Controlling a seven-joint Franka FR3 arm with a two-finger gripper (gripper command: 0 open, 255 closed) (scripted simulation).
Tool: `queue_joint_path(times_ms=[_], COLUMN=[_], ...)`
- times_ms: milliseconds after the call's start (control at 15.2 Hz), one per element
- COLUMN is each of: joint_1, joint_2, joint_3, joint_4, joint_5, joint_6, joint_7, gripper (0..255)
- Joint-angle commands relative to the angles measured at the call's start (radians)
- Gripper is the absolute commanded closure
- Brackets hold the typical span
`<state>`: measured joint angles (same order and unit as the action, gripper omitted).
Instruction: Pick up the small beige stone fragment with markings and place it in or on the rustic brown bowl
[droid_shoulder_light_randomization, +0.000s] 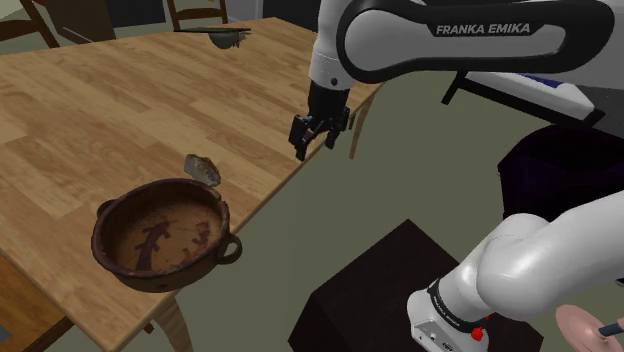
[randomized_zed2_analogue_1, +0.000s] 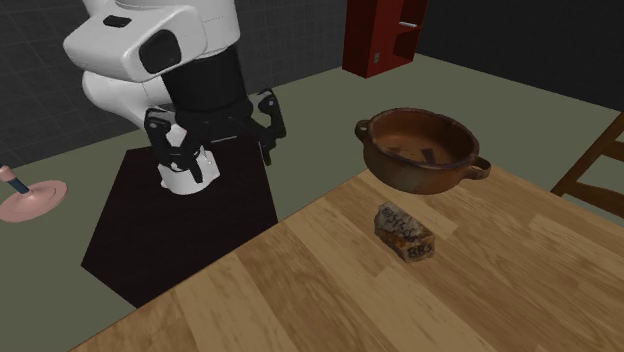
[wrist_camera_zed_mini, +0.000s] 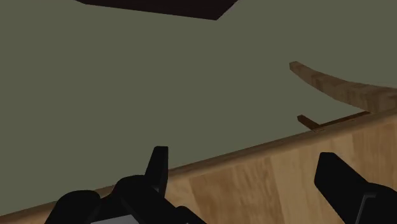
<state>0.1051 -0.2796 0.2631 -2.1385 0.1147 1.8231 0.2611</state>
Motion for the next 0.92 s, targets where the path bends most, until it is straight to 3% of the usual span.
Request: queue_joint_path(times_ms=[0, 462, 858], joint_1=[0.008, 0.05, 0.12], joint_2=[0.061, 0.318, 0.562], joint_3=[0.024, 0.096, 0.126], joint_4=[0.048, 0.29, 0.564], joint_5=[-0.002, -0.056, -0.132], joint_6=[0.013, 0.021, -0.019], joint_7=[0.036, 0.175, 0.286], gripper=[0, 0, 0])
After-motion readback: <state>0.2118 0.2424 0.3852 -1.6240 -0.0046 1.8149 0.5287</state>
